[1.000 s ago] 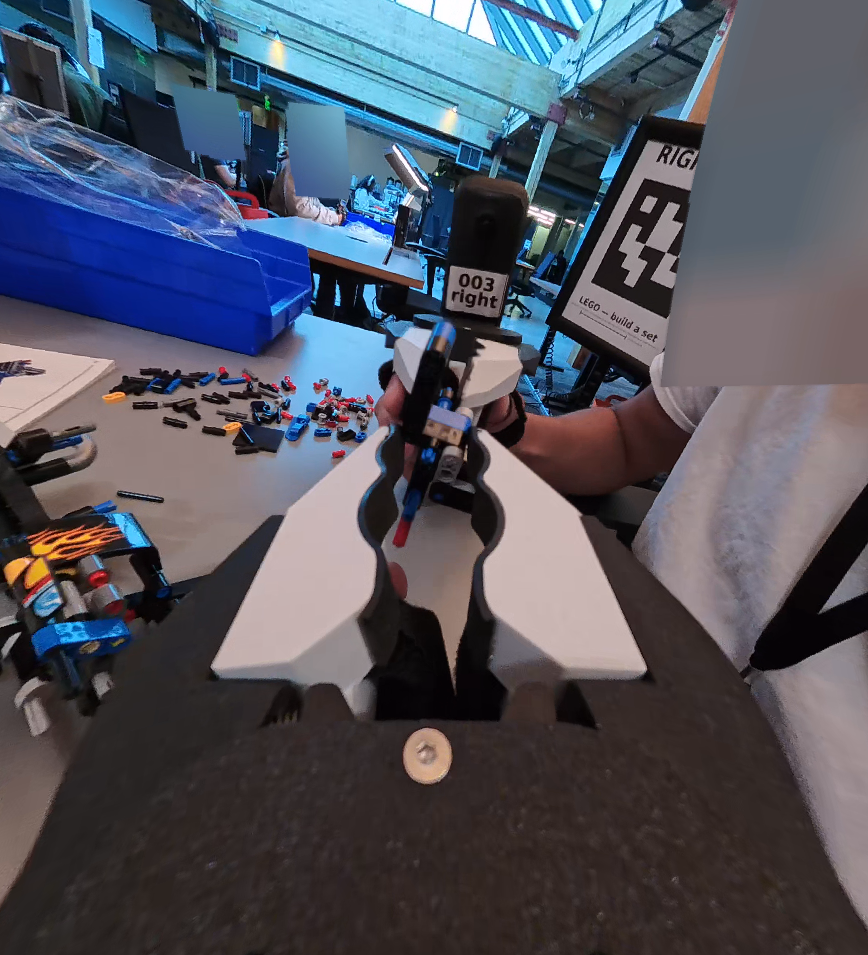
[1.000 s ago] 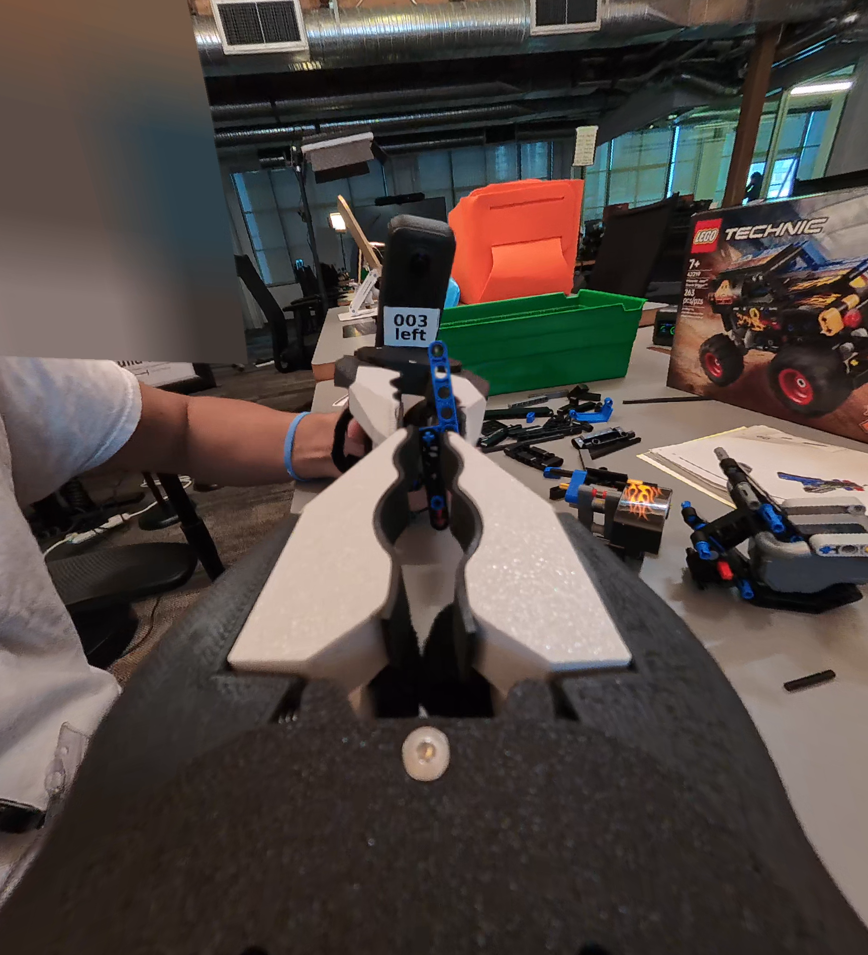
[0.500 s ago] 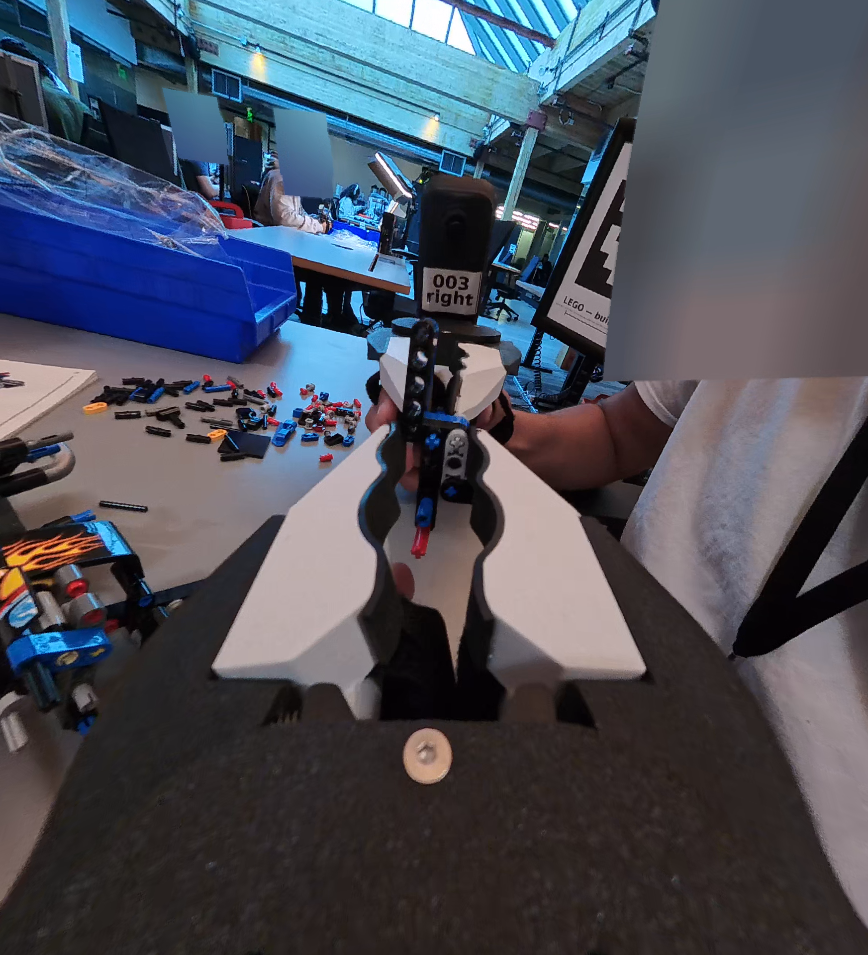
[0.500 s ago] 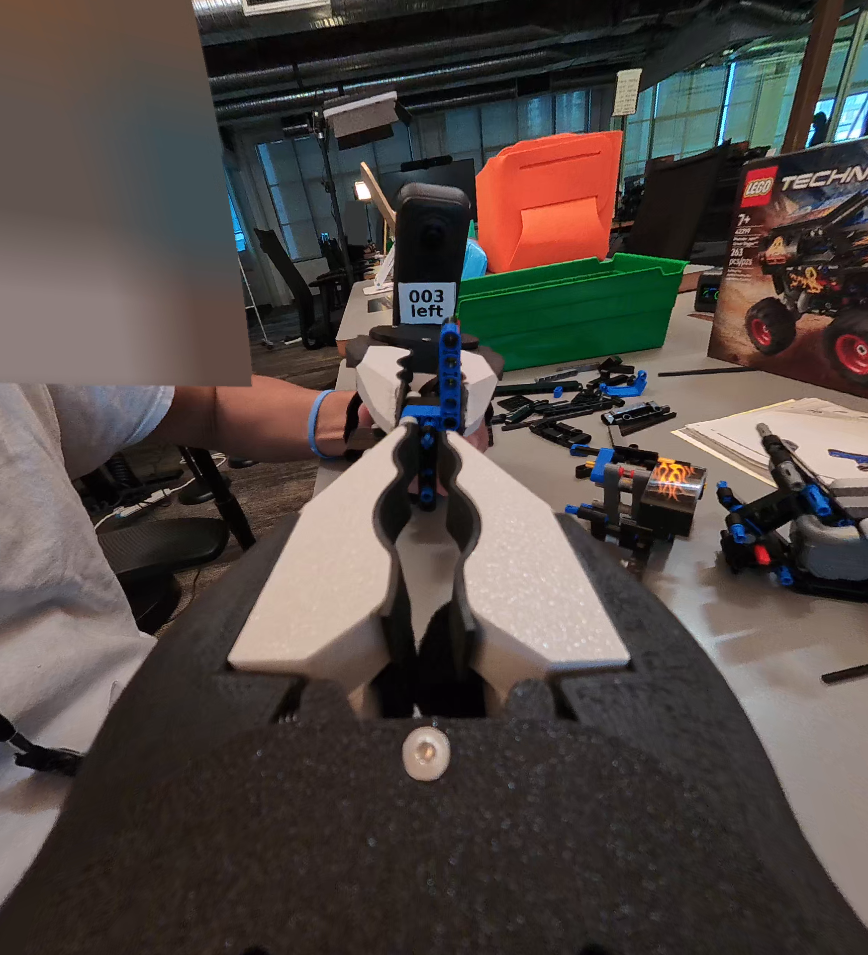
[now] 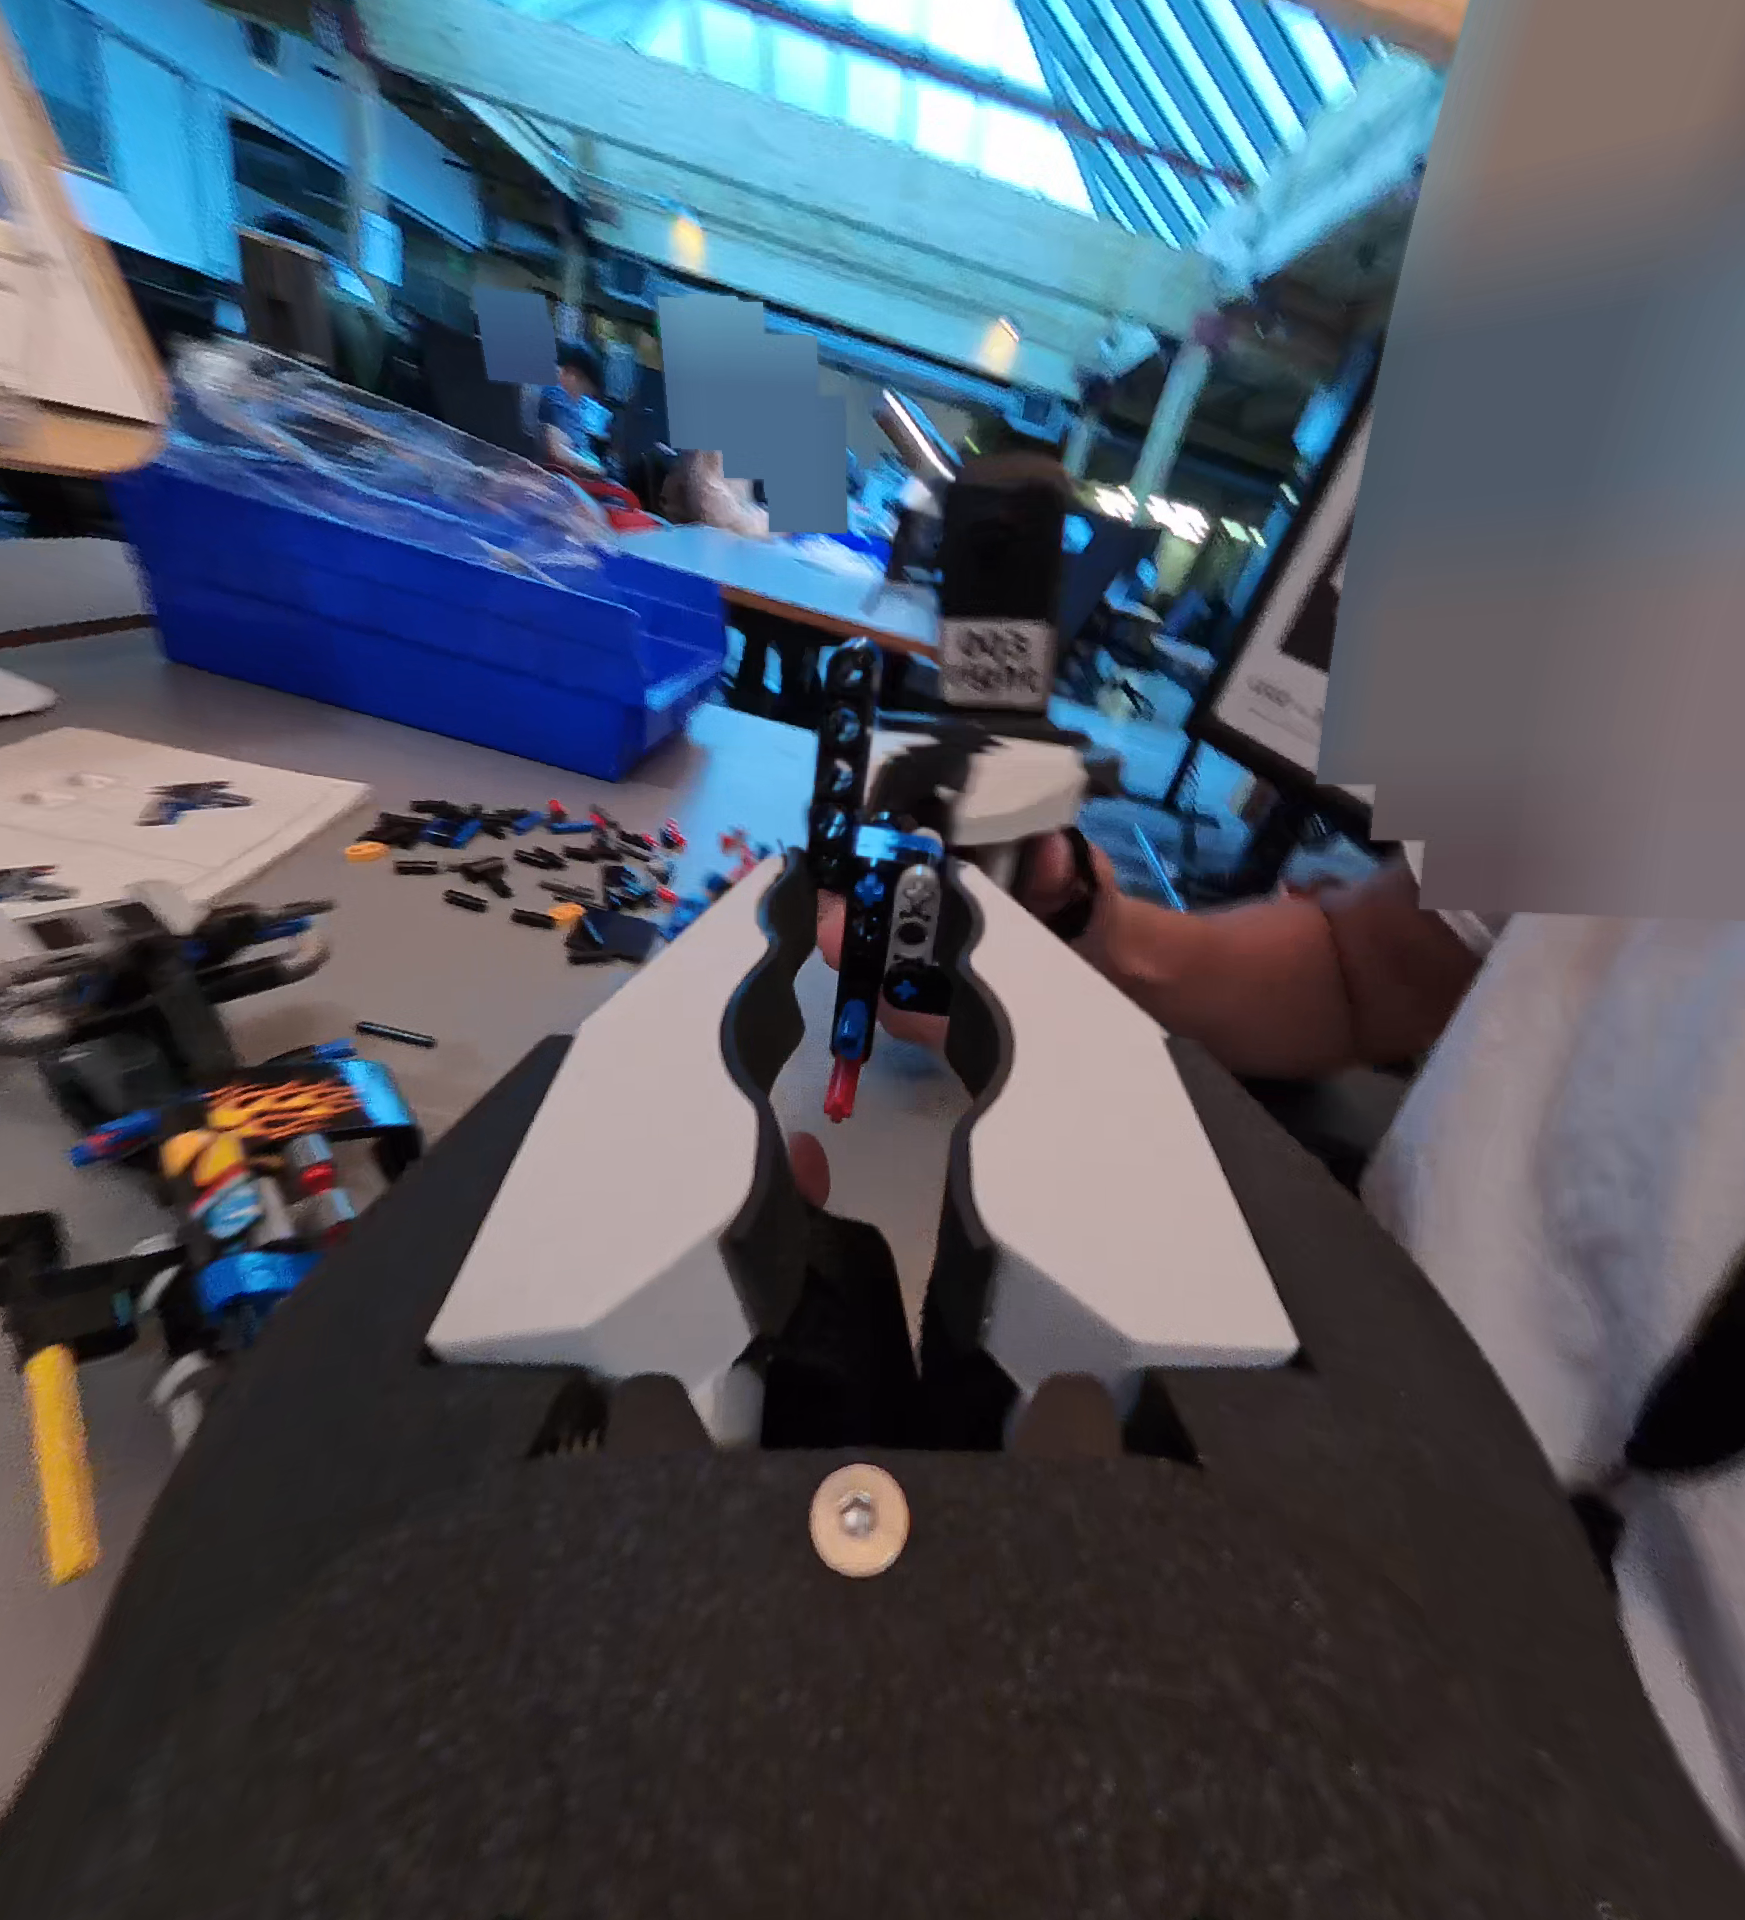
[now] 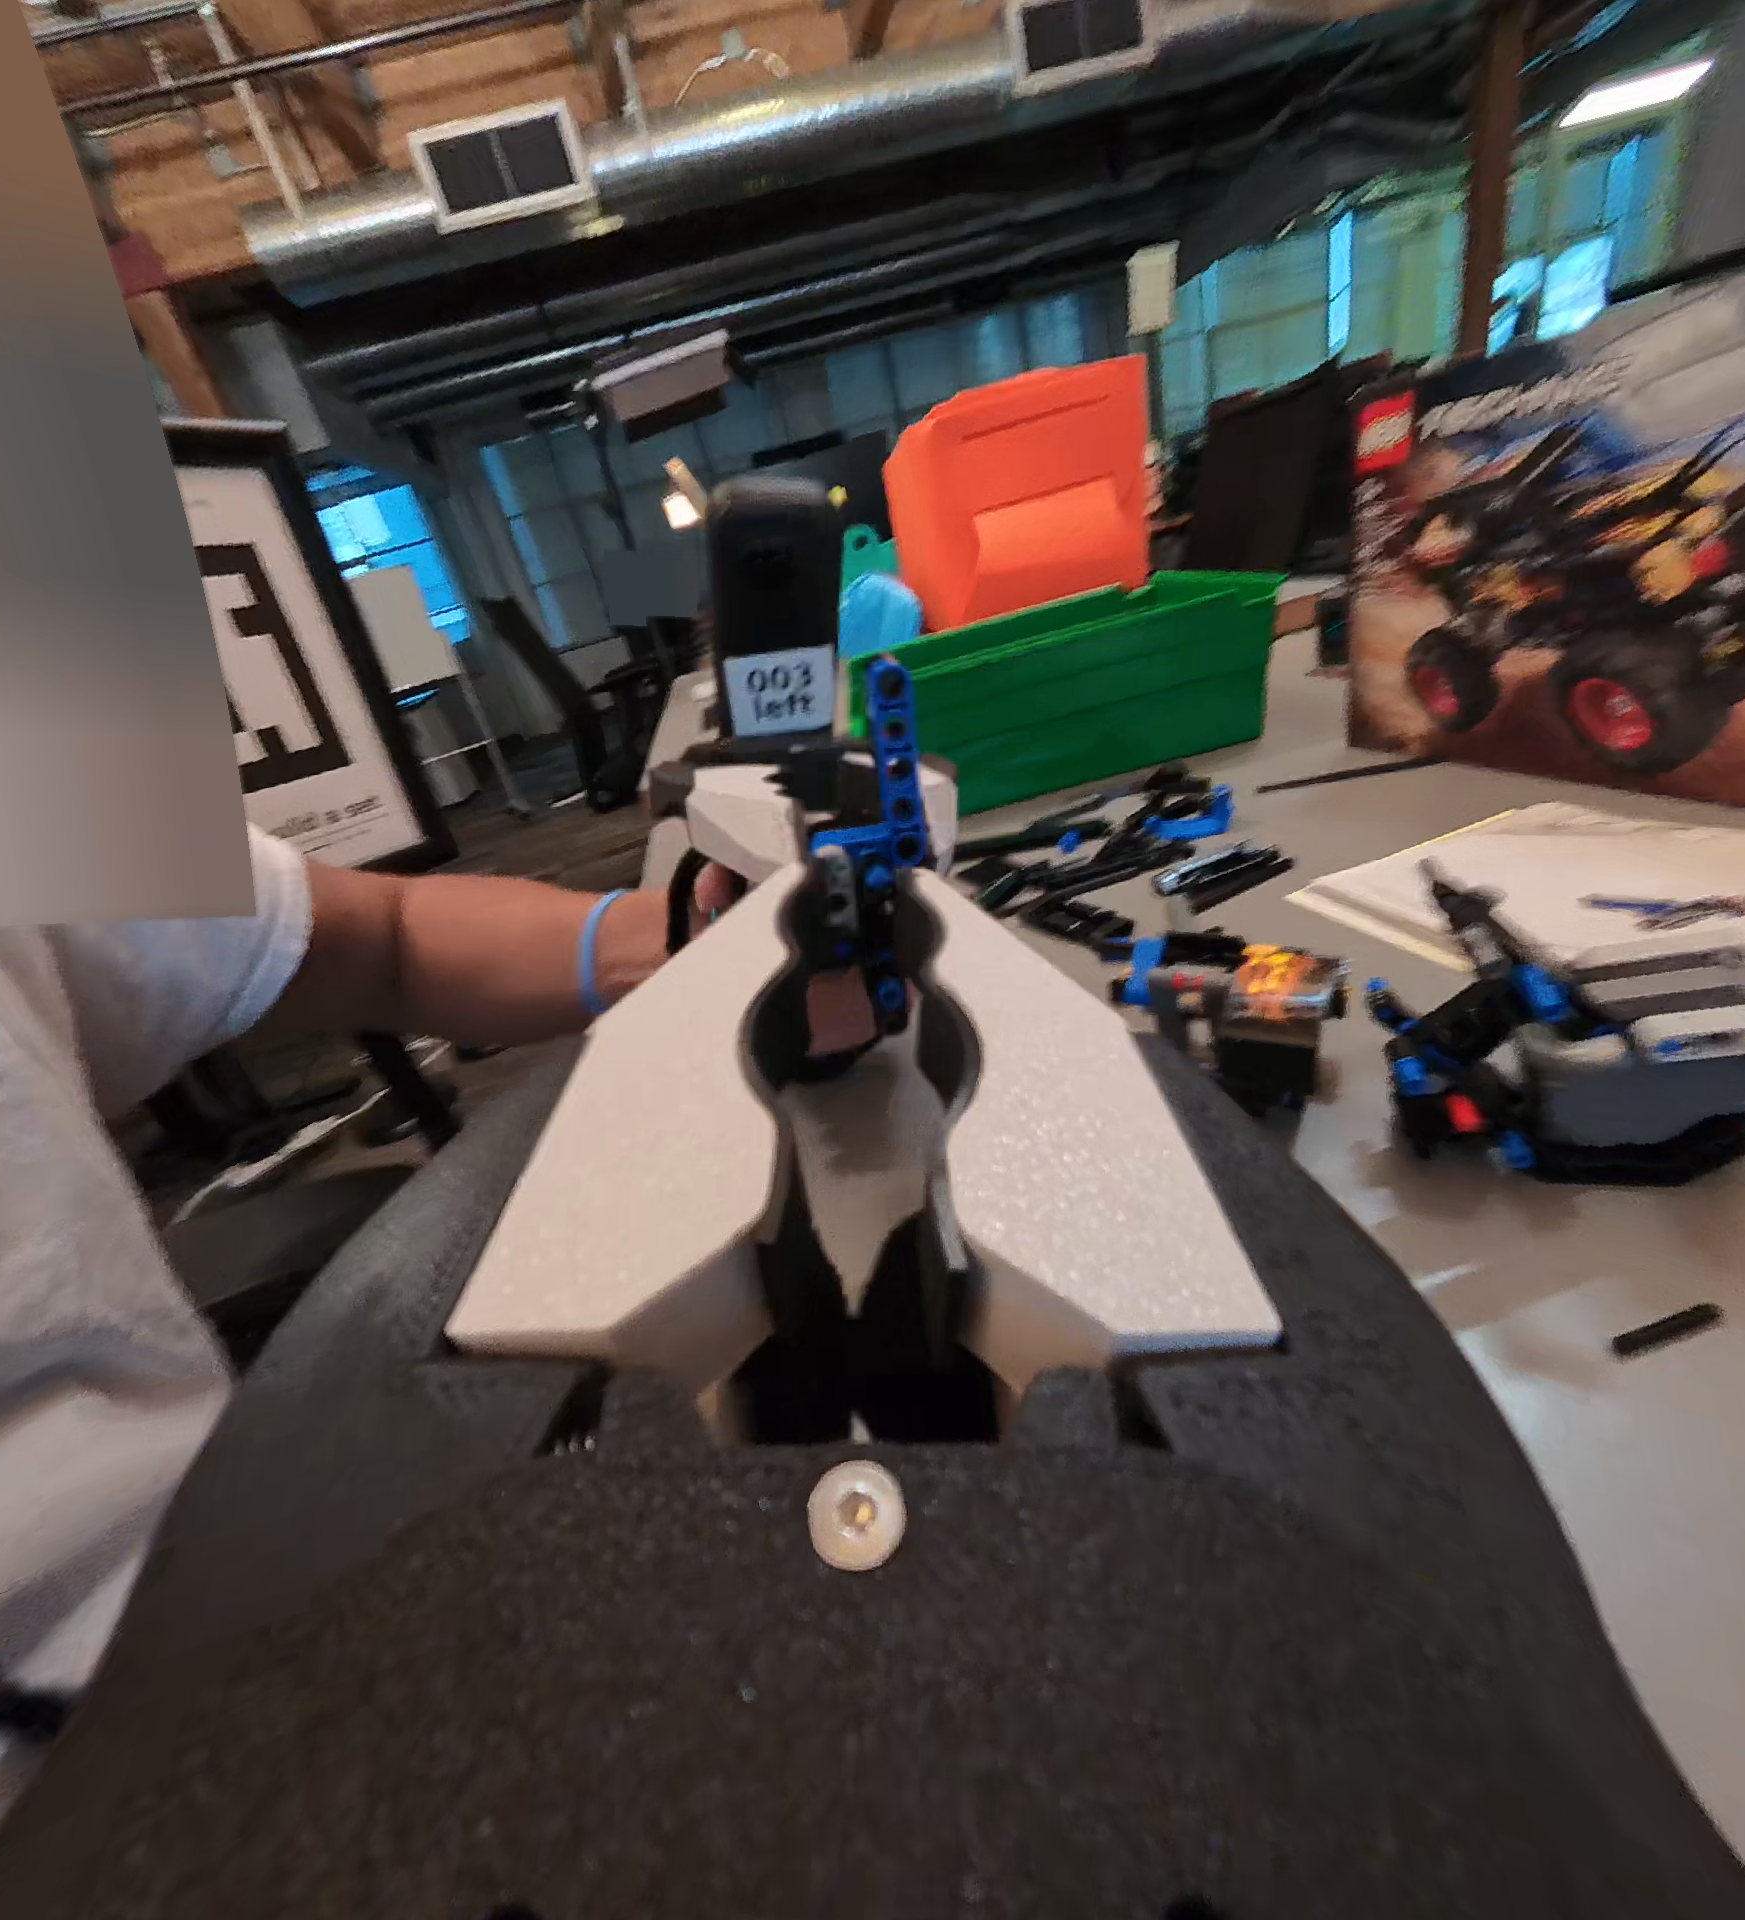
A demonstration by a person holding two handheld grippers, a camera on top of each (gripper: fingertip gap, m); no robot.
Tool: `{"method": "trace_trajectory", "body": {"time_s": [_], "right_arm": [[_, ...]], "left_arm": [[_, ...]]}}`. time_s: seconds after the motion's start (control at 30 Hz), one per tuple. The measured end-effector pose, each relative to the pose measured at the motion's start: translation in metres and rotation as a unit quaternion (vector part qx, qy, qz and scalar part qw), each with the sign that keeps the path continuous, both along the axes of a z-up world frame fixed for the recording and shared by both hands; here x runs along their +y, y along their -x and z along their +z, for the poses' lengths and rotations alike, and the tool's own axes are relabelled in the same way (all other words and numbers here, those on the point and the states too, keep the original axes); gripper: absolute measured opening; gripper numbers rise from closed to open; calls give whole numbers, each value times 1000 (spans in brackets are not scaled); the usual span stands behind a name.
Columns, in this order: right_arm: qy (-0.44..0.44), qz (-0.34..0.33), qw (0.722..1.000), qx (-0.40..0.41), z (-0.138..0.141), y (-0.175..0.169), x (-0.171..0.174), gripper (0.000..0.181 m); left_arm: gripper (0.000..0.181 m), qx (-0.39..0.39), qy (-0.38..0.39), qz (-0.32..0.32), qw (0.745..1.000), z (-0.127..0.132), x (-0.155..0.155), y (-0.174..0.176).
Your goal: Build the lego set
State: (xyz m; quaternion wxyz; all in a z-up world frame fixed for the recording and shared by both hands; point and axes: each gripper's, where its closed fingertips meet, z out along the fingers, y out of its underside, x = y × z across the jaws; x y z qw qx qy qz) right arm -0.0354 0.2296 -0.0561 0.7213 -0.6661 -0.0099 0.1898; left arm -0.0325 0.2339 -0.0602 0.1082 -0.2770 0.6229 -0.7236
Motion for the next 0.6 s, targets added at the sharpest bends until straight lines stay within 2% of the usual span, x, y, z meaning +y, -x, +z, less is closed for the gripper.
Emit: {"method": "trace_trajectory", "body": {"time_s": [0.07, 0.13, 0.2, 0.3, 0.33, 0.4, 0.5, 0.6], "right_arm": [[3, -54, 998, -30, 9, -8, 1, 39], [23, -104, 991, -81, 16, -9, 1, 54], [39, -157, 975, -151, 20, -5, 0, 52], [98, -268, 920, -269, 5, -10, 5, 59], [105, -284, 903, -305, 1, -10, 8, 59], [121, -295, 882, -348, -7, -8, 15, 64], [113, -327, 856, -385, -1, -11, 16, 62], [119, -325, 858, -381, 3, -8, 16, 60]], "left_arm": [[22, 5, 38, 31, 999, 9, 9, -5], [22, 27, 80, 74, 994, 12, 21, -13], [22, 73, 146, 100, 982, 12, 32, -20], [22, 129, 252, 106, 953, 18, 37, -23], [22, 141, 275, 108, 945, 19, 34, -22], [21, 153, 312, 105, 932, 22, 26, -19], [21, 161, 351, 118, 915, 24, 18, -17], [21, 130, 358, 128, 916, 27, 12, -14]]}}
